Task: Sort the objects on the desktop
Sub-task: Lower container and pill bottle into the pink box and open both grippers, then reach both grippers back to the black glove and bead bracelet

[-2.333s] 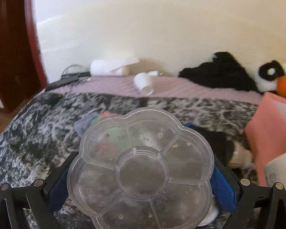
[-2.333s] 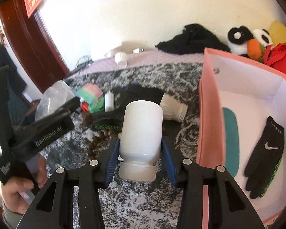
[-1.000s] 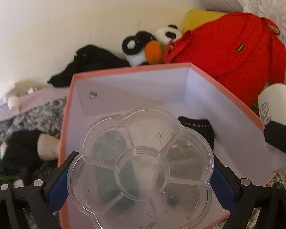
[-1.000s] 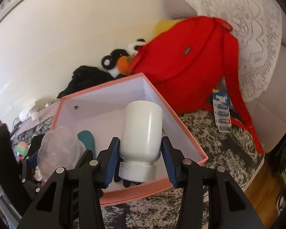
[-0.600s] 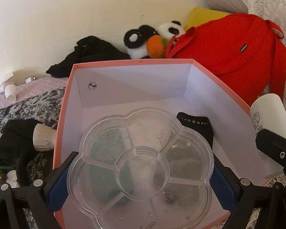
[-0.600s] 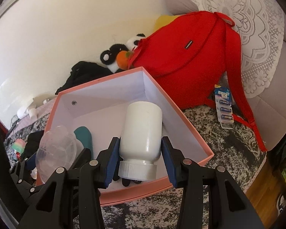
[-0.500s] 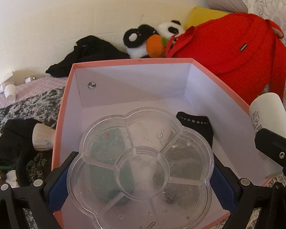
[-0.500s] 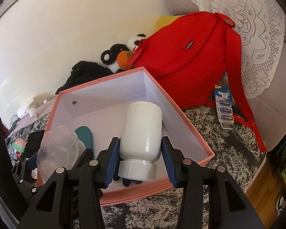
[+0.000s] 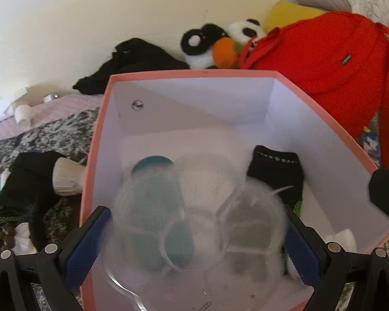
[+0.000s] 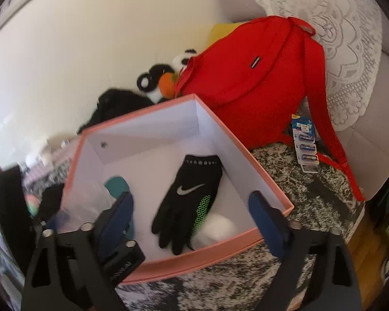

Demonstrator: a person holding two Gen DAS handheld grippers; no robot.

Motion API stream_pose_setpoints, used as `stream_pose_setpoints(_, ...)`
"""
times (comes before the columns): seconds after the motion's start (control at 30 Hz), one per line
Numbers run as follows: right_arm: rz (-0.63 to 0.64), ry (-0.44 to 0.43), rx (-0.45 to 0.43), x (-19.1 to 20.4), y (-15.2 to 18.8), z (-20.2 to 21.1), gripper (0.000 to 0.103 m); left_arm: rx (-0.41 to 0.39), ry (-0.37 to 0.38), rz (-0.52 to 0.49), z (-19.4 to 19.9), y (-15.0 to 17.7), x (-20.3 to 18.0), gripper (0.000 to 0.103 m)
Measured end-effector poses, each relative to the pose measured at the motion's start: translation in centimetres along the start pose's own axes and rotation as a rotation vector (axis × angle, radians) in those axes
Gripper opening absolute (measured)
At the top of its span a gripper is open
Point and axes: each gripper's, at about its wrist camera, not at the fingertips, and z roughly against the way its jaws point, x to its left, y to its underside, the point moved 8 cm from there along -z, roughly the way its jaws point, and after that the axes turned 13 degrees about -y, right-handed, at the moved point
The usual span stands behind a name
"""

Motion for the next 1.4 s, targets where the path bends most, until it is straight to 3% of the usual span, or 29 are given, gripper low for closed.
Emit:
stream_pose_setpoints(0.2, -0.01, -0.013, -0.008, 0.5, -0.2, 0.4, 0.093, -0.051, 0.009, -0.012, 1.3, -0.6, 0.1, 0.102)
stream_pose_setpoints(0.3, -0.008, -0.018, -0.004, 0.8, -0.2, 0.4, 0.093, -0.042, 0.042, 0.001, 1.5, -0.6, 0.1, 0.102)
stream_pose_setpoints(0.6, -0.014, -0.054, -0.006, 2.7, -0.3, 0.4, 0.093, -0.034, 0.043, 0.049, 2.0, -1.0, 1.9, 0.102)
stream_pose_setpoints(0.83, 0.025, -0.11, -0.003, 6.6, 0.0, 0.0, 0.093, -0.002, 0.019, 0.131, 1.5, -1.1, 5.9, 0.102)
stream_pose_setpoints(1.03, 0.04, -0.163, -0.004, 10.1, 0.2, -0.6, 0.093, -0.011, -0.05, 0.164, 1.0, -1.1, 9.6, 0.102)
stream_pose_setpoints(1.23, 0.108, -0.202, 0.008, 14.8, 1.1, -2.2, 0.084, 0.005, -0.122, 0.216, -0.4, -0.2, 14.9, 0.102)
stream_pose_setpoints(1.4, 0.144, -0.247, 0.055, 19.4, 2.6, -4.7, 0.083, 0.039, -0.189, 0.274, -2.1, 1.0, 20.6, 0.102)
